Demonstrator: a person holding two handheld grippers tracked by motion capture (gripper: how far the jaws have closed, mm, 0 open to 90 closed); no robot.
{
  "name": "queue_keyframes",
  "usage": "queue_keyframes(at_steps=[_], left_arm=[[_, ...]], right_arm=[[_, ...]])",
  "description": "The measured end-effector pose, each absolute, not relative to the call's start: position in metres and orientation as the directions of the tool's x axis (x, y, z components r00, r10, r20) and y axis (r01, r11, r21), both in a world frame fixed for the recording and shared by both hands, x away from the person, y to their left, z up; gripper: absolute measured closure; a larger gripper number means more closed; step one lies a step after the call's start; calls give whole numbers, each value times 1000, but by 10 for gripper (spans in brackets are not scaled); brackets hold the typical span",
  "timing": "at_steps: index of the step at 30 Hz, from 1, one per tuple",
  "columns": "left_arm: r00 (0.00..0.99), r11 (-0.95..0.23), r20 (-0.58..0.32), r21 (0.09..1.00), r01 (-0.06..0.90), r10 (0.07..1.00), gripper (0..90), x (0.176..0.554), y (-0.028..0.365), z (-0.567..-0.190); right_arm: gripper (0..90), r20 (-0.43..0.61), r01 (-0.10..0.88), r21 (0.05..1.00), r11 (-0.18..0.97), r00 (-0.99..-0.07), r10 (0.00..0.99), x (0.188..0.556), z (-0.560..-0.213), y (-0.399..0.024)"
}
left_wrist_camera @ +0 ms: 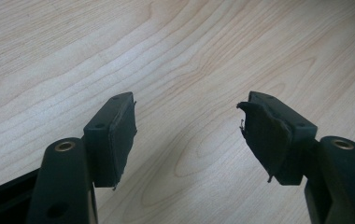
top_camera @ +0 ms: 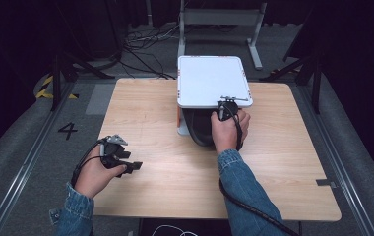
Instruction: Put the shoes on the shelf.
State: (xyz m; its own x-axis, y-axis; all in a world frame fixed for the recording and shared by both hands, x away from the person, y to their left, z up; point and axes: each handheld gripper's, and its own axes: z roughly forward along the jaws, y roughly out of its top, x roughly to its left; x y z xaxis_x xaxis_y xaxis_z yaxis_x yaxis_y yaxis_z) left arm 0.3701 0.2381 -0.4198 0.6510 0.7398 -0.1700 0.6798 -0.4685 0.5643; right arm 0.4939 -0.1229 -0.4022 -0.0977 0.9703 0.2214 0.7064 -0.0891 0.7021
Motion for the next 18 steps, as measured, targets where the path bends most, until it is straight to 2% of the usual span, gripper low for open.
queue_keyframes(at_steps=[9,12,15,18], left_arm=[[646,-463,-175,562,685,743,352,369,239,-423],[645,-466,-174,557,687,744,352,369,238,-423],[646,-464,-171,563,684,744,352,369,237,-422],[655,-476,-165,561,677,738,352,370,235,-421]], right_arm=[[764,181,698,712,-75,-79,980,504,-403,-115],[735,158,700,713,-48,-93,983,504,-403,-113],[598,185,689,724,-38,-141,973,504,-404,-111],[526,201,687,726,-27,-175,964,501,-404,-110]])
